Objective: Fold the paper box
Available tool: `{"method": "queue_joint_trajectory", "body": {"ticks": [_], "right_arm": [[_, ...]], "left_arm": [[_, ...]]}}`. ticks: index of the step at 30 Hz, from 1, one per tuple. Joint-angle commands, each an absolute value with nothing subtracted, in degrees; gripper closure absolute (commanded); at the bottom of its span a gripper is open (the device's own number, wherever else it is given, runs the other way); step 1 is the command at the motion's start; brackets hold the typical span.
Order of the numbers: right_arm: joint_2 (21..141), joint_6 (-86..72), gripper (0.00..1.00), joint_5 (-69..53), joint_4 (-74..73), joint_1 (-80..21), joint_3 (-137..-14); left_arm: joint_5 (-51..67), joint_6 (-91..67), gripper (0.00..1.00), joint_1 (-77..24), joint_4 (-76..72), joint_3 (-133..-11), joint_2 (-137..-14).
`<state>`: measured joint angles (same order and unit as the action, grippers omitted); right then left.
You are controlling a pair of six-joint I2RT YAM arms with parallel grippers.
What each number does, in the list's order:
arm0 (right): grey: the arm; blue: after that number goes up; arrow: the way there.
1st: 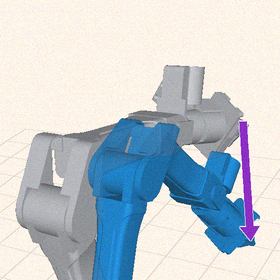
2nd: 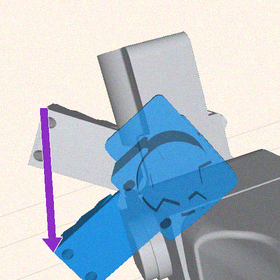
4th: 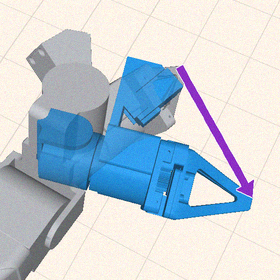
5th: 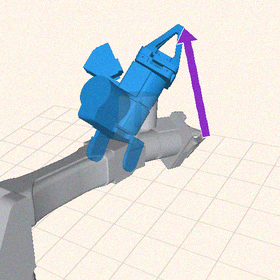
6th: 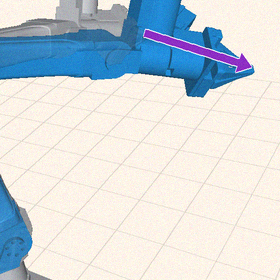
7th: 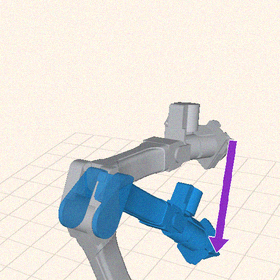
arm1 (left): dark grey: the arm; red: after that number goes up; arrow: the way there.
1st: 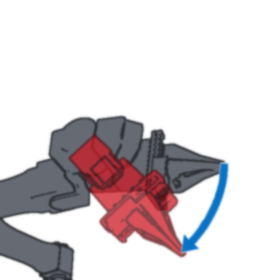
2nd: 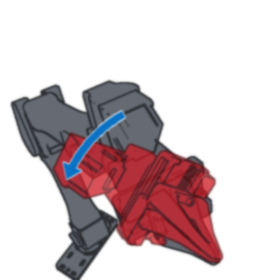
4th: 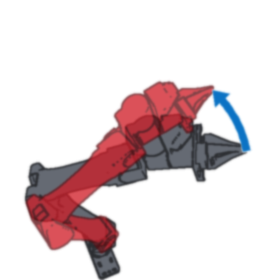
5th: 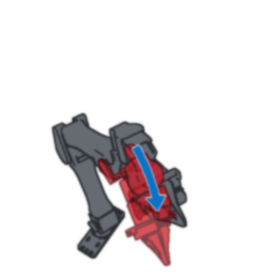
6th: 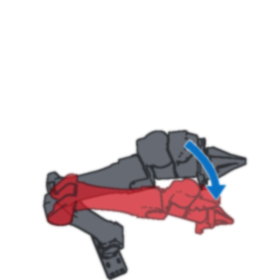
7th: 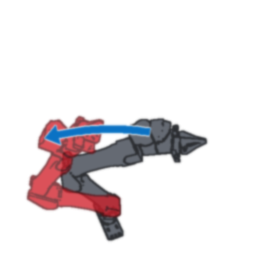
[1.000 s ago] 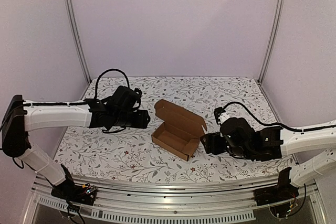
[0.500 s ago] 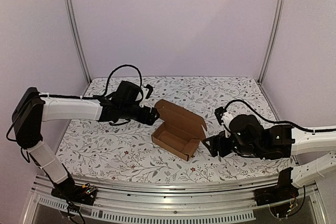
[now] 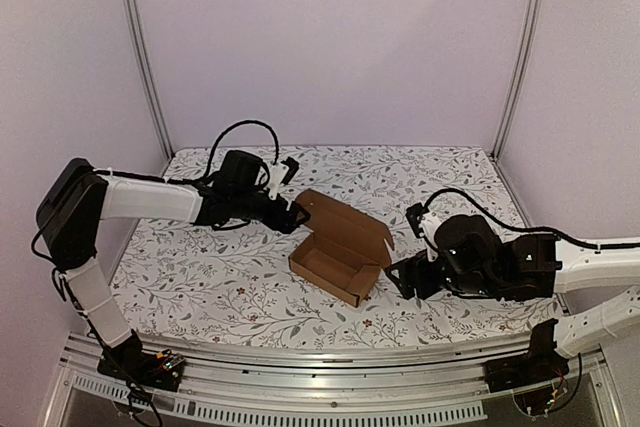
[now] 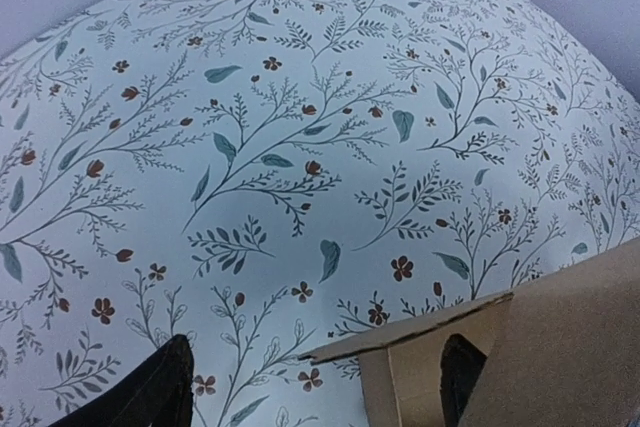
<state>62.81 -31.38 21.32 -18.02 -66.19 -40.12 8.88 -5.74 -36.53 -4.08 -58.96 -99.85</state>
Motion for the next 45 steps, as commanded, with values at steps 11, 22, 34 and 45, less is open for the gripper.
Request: {"method": "queue_joint_trajectory", "body": {"ticks": [11, 22, 34, 45], "right_arm": [[74.9, -31.9, 0.5, 21.4, -14.3, -62.3, -46.9], [79.6, -28.6, 0.66, 21.1, -12.9, -60.5, -48.6], [80.7, -27.1, 0.98, 19.7, -12.5, -60.1, -48.3], [74.8, -16.1, 1.0, 15.2, -16.9, -60.0, -48.1]], "left_arm": [[15.7, -3.4, 0.18, -35.0, -4.9, -60.7, -100.7], [14.5, -5.1, 0.18, -35.0, -5.5, -56.7, -96.5], [14.8, -8.0, 0.18, -35.1, -5.5, -53.6, -92.1], [17.3, -12.4, 0.18, -37.2, -0.6, -49.0, -83.3]]}}
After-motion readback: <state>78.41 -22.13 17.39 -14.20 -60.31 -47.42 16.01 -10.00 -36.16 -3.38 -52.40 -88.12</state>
